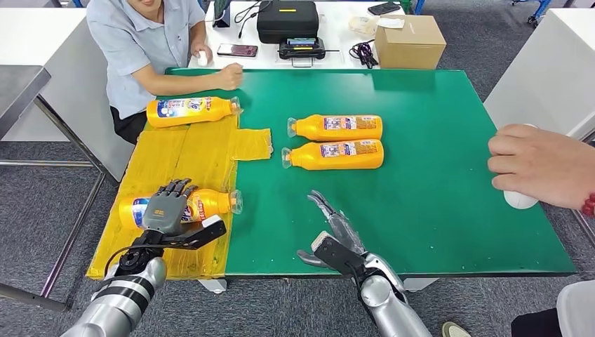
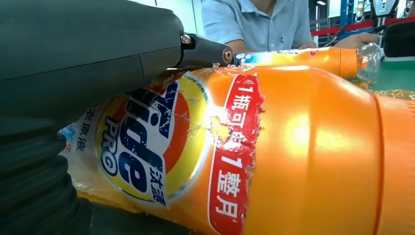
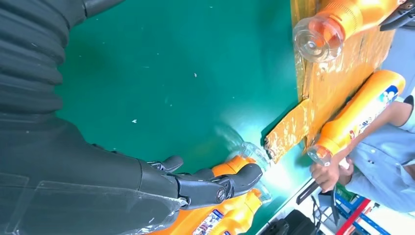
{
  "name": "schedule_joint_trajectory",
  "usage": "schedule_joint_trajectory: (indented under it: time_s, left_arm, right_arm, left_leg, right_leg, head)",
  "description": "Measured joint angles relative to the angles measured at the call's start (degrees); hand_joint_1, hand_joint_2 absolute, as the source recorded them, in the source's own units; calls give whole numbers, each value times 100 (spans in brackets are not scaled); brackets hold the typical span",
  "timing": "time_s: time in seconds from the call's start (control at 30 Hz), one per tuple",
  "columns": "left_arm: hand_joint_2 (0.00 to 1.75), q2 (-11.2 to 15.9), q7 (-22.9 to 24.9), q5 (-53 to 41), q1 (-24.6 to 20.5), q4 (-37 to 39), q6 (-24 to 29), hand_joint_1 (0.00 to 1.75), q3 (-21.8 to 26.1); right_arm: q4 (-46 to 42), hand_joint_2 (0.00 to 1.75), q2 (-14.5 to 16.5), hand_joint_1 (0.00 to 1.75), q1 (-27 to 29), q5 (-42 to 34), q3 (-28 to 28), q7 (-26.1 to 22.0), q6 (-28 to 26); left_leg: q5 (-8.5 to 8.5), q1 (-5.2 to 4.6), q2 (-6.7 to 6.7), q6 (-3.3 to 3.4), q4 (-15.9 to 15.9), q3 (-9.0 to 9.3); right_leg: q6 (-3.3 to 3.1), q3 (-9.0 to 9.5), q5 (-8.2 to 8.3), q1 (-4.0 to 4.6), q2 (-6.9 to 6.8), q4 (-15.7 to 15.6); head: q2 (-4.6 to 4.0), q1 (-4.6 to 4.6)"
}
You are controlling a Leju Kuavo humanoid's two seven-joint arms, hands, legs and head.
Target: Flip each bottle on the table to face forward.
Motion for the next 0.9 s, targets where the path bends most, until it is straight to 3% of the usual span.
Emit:
schedule_joint_trajectory:
  time_s: [0.13,0.27,0.9]
  left_arm:
    - [175,-10,-140,154,-106,191,-90,18,1]
    - [175,-33,-364,409,-191,307,-158,1,7]
    - [175,-96,-509,701,-485,624,-1030,0,70]
  right_arm:
    - [0,175,-3,0,0,1,0,-7,9]
    - [0,175,-3,0,0,1,0,-11,14]
    - [3,175,-5,0,-22,-1,-3,-60,43]
  left_leg:
    - [8,1,0,0,-1,3]
    - [16,1,-1,0,-1,4]
    - [21,-2,-30,4,-2,23]
  right_leg:
    - [1,2,4,1,0,1]
    - [2,4,7,1,0,2]
    - [3,35,8,-3,-23,1]
  head:
    - [0,0]
    - [0,0]
    - [0,-1]
